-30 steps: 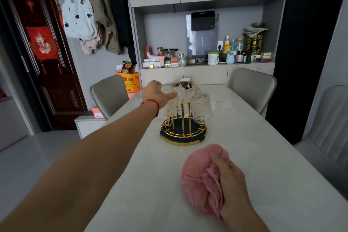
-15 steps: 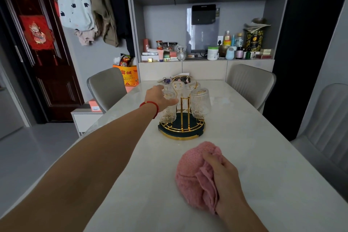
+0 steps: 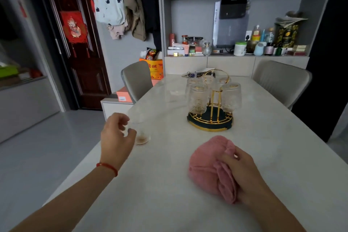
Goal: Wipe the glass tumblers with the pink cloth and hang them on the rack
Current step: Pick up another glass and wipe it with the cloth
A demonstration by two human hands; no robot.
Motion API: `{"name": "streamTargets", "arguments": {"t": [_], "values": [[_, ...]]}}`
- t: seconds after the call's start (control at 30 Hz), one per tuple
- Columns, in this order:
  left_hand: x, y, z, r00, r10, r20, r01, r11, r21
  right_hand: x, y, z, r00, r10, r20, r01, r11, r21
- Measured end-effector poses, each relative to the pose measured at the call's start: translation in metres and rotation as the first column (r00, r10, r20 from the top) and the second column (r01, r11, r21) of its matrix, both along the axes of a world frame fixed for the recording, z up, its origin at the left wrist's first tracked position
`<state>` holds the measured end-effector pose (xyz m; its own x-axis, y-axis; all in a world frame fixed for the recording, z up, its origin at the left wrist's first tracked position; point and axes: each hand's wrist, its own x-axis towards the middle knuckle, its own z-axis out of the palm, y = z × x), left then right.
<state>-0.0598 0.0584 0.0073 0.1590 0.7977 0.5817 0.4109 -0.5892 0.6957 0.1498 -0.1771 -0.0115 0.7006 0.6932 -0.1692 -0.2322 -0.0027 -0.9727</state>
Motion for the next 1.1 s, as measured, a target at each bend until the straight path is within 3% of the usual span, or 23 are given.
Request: {"name": "streamTargets", "arguments": {"t": [0.07,0.13,0.23,0.37,0.47,0.57,0.63,0.7,0.8,0.9,1.03,1.1], "values": [[-0.011,0.012,-0.02,0.997,0.041,-0.073,-0.054,0.979,-0.196,-0.012,0.009,0.003,0.988,0.051,-0.147,-0.044,0.998,0.055],[-0.011,0.028,-0.034,0.991,-0.049,-0.124,-0.003,0.924,-0.383,-0.019,0.02,0.008,0.958,0.076,-0.278,-0.049,0.993,0.103],[0.009,0.043,-0.042,0.993,-0.111,-0.044,0.071,0.845,-0.529,-0.027,0.029,0.017,0.901,0.144,-0.41,-0.063,0.977,0.203],[0.031,0.05,-0.04,0.997,-0.053,-0.053,0.023,0.885,-0.465,-0.021,0.023,0.014,0.869,0.153,-0.47,0.002,0.949,0.314],[0.034,0.042,-0.04,1.0,-0.024,0.003,0.023,0.874,-0.486,-0.016,0.018,0.013,0.895,0.143,-0.422,-0.001,0.948,0.319],[0.037,0.017,-0.034,0.991,-0.122,0.061,0.136,0.879,-0.457,-0.008,0.017,0.015,0.925,0.116,-0.362,0.001,0.952,0.306],[0.044,-0.01,-0.02,0.937,-0.288,0.198,0.348,0.816,-0.461,-0.003,0.017,0.019,0.941,0.092,-0.327,0.024,0.942,0.335],[0.056,-0.041,-0.006,0.817,-0.488,0.307,0.576,0.668,-0.471,-0.003,0.017,0.024,0.955,0.069,-0.288,0.055,0.914,0.401],[0.078,-0.08,0.001,0.664,-0.632,0.399,0.742,0.489,-0.46,-0.011,0.02,0.026,0.976,0.047,-0.214,0.068,0.863,0.501],[0.09,-0.1,-0.005,0.651,-0.582,0.486,0.756,0.448,-0.476,-0.014,0.021,0.019,0.983,0.01,-0.181,0.08,0.873,0.481],[0.093,-0.108,-0.014,0.627,-0.586,0.513,0.778,0.44,-0.449,-0.004,0.007,0.012,0.951,0.198,-0.236,-0.045,0.847,0.53],[0.091,-0.11,-0.017,0.609,-0.604,0.514,0.792,0.43,-0.433,0.001,0.01,0.006,0.974,0.177,-0.144,-0.08,0.855,0.512]]}}
